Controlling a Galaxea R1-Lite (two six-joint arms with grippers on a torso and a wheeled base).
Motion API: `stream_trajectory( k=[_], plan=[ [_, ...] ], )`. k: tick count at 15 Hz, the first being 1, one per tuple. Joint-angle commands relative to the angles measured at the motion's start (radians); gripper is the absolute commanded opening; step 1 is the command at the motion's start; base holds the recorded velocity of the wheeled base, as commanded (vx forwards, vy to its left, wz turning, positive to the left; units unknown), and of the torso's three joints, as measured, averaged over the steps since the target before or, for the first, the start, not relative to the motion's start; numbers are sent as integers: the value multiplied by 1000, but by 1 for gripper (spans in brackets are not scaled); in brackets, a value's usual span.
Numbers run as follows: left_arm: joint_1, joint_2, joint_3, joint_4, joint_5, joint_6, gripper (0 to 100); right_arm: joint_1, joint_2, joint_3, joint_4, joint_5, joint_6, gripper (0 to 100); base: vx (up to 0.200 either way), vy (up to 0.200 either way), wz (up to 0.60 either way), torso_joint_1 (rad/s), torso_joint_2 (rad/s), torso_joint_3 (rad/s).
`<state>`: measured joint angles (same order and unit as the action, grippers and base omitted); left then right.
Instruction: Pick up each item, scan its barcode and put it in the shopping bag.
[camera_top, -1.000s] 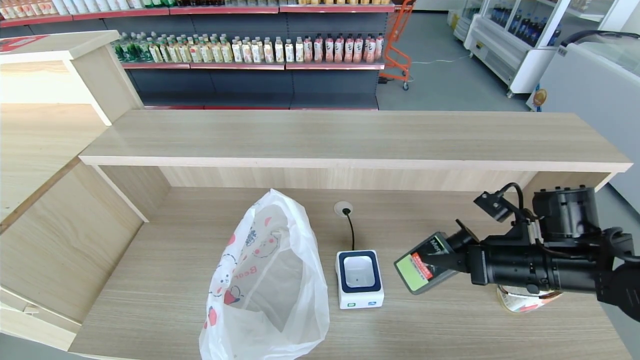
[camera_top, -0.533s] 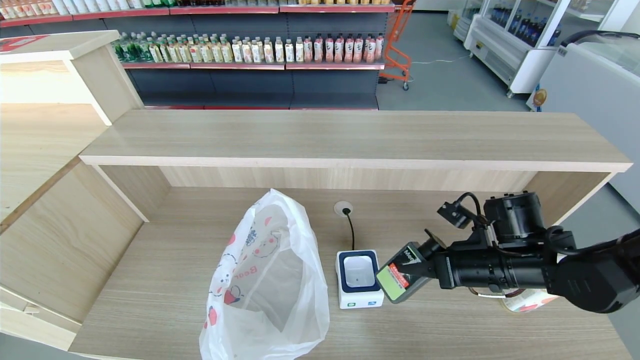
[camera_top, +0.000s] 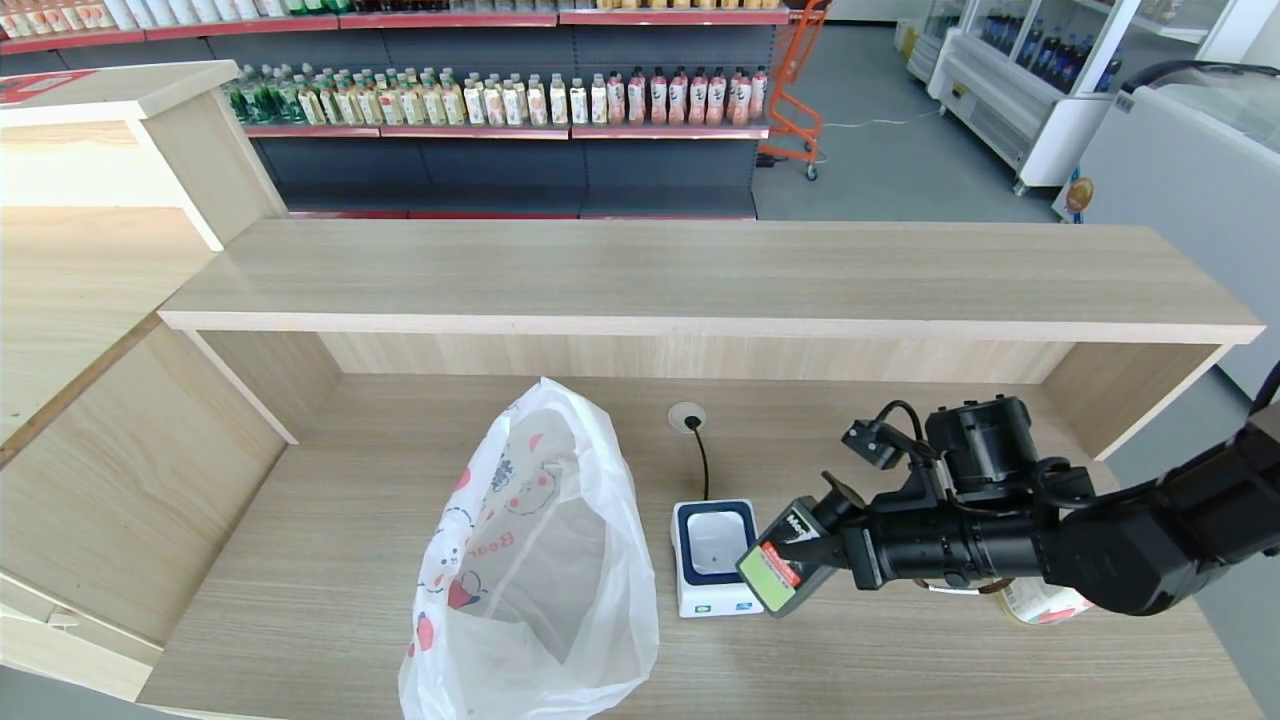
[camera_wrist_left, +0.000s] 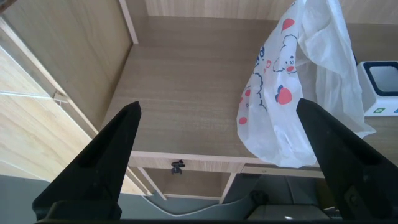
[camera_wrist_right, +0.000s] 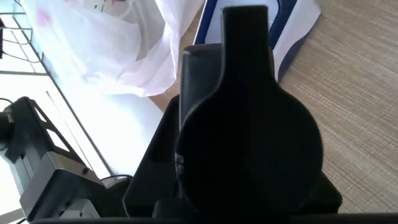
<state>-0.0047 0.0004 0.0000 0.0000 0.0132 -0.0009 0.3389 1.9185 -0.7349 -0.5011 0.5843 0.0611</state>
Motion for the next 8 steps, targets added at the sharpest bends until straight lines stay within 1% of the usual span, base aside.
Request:
stream_trajectory(
  k=[1,2,3,8],
  plan=[
    [0,0,0,0,1,-1,100,14,33,-49,-2,2,2,0,0,0,0,0,0,0],
    [0,0,0,0,1,-1,100,15,34,-51,-2,2,2,0,0,0,0,0,0,0],
    [0,0,0,0,1,-1,100,25,63,-86,-2,2,2,0,0,0,0,0,0,0],
    [0,0,0,0,1,-1,100,51,139,-155,-13,0,-1,0,0,0,0,0,0,0]
  ],
)
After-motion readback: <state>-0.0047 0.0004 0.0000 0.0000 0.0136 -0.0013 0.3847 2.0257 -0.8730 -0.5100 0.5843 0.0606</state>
